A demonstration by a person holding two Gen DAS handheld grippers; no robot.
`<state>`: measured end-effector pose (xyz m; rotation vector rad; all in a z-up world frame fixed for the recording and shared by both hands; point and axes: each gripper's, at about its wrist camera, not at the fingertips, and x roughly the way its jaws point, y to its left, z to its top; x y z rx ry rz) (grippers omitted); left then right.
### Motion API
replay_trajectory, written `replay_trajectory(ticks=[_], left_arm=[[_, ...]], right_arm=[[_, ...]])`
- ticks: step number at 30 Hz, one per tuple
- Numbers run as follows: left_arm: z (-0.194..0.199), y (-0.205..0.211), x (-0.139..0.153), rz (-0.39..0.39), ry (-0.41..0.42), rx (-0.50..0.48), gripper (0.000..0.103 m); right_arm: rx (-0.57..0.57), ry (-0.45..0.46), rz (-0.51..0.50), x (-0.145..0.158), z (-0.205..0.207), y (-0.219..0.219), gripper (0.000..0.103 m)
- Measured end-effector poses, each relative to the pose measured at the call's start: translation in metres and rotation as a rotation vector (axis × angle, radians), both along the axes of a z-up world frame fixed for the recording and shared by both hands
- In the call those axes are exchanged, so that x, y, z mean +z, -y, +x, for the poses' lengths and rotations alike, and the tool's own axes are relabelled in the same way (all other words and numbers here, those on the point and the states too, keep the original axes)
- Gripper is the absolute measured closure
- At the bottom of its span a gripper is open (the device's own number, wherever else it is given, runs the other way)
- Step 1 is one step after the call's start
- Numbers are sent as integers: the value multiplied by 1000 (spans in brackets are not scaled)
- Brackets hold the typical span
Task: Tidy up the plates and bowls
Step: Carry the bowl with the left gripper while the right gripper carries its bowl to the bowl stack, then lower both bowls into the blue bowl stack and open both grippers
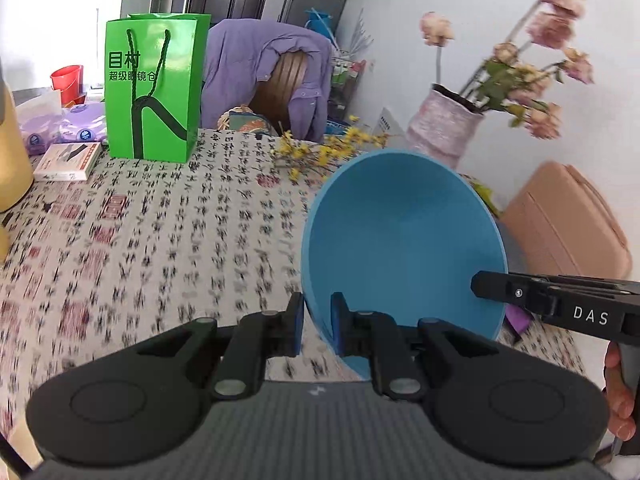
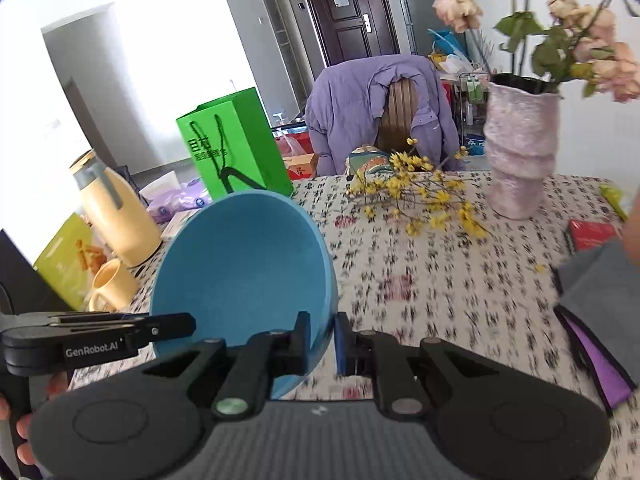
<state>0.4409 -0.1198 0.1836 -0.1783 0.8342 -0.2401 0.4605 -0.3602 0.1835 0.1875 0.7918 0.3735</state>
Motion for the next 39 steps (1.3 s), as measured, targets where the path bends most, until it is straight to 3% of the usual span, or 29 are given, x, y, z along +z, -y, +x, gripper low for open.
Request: replay_trajectory(ticks=[7,17,27,39], left_arm=[[-83,17,-3,0,3,-35,88],[-166,19,-42,1,-78,-8,88],[-178,5,-48,4,-85,14,87],[-171,-31,-76,-17,-173,30,86]], right_arm=[[2,7,25,-2,-85,25,91],[40,-33,21,-31,-166,24,91],[63,-73,28,-47,-171,10,91],[121,-157,36,-75,-154,-23,88]])
